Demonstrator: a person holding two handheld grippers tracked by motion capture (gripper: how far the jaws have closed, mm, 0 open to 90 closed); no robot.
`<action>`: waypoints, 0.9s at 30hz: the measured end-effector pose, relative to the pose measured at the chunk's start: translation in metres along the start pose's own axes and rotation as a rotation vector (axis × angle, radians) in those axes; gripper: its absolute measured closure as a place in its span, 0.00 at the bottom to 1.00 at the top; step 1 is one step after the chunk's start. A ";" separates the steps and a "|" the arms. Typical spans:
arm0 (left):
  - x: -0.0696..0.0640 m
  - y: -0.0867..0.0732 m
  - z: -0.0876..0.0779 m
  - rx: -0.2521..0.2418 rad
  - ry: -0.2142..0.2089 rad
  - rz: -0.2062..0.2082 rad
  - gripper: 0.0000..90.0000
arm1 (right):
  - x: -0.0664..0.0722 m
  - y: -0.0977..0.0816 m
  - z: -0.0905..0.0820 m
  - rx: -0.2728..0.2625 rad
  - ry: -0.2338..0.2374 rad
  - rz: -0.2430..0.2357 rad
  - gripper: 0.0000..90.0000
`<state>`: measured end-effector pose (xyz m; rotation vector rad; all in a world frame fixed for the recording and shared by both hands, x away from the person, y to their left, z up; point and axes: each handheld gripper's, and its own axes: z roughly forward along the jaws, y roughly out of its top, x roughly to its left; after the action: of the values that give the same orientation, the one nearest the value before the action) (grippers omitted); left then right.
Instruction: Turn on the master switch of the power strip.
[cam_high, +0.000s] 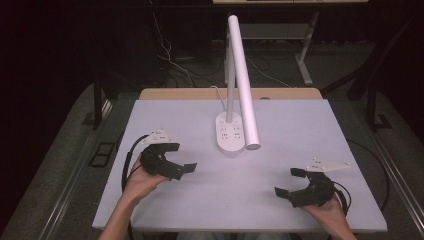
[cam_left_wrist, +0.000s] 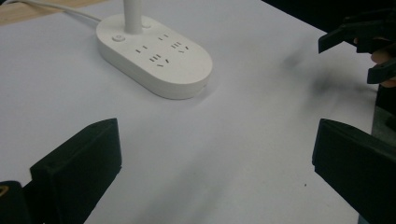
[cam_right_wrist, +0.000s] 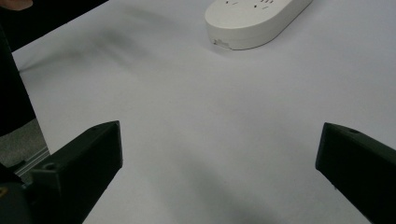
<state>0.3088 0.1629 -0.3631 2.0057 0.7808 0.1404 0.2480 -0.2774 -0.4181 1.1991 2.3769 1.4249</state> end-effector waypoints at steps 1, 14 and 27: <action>0.001 0.001 0.000 -0.001 -0.006 -0.005 0.01 | 0.000 0.000 0.000 -0.001 0.000 -0.001 0.00; 0.010 0.021 0.009 0.018 -0.006 0.013 0.01 | 0.000 0.000 -0.001 -0.004 -0.003 -0.005 0.00; 0.025 0.034 0.021 0.071 0.008 0.032 0.01 | 0.001 0.000 -0.001 0.001 -0.002 -0.003 0.00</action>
<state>0.3526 0.1497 -0.3524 2.0862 0.7687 0.1406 0.2471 -0.2776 -0.4177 1.1959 2.3774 1.4207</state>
